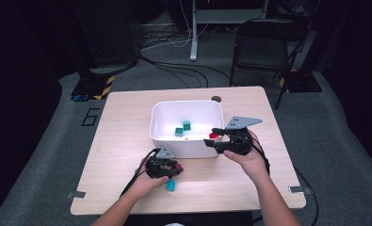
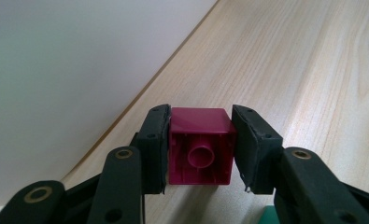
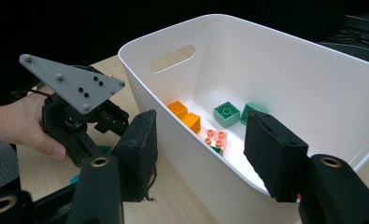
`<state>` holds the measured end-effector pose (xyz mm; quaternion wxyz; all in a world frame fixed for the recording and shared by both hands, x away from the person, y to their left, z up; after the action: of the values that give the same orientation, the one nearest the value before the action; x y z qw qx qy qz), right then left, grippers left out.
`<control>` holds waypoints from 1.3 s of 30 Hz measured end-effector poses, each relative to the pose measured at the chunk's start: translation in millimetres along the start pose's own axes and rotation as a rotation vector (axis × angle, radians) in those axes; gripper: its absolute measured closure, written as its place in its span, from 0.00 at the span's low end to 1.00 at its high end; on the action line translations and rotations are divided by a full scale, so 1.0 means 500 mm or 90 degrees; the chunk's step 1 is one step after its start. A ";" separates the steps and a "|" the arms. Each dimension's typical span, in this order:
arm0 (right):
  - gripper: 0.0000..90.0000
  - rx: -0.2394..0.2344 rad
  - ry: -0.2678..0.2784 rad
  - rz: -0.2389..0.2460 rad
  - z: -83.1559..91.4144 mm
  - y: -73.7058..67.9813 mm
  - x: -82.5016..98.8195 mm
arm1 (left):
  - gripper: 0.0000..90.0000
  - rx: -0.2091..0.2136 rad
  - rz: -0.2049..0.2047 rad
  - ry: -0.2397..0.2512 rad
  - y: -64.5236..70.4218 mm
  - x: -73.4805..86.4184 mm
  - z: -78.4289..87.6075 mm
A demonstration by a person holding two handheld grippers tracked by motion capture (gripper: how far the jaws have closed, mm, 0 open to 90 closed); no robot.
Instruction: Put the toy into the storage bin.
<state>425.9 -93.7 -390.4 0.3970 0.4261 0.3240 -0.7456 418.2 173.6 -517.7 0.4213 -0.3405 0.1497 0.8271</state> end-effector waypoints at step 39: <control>0.48 -0.002 0.002 -0.001 0.001 0.001 0.000 | 0.65 0.029 0.021 0.041 0.002 -0.074 0.130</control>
<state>426.2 -94.5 -390.0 0.3964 0.4264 0.3258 -0.7450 404.3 185.7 -445.1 0.4104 -0.3550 0.1875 0.8188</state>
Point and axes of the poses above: each handheld gripper's, and its own axes: z roughly backward along the jaws, x roughly out of its underside, y roughly to its right, the point moved 2 cm from there along -z, roughly forward along the jaws, and after that the axes turned 8 degrees about -x, right-handed, at the moved point
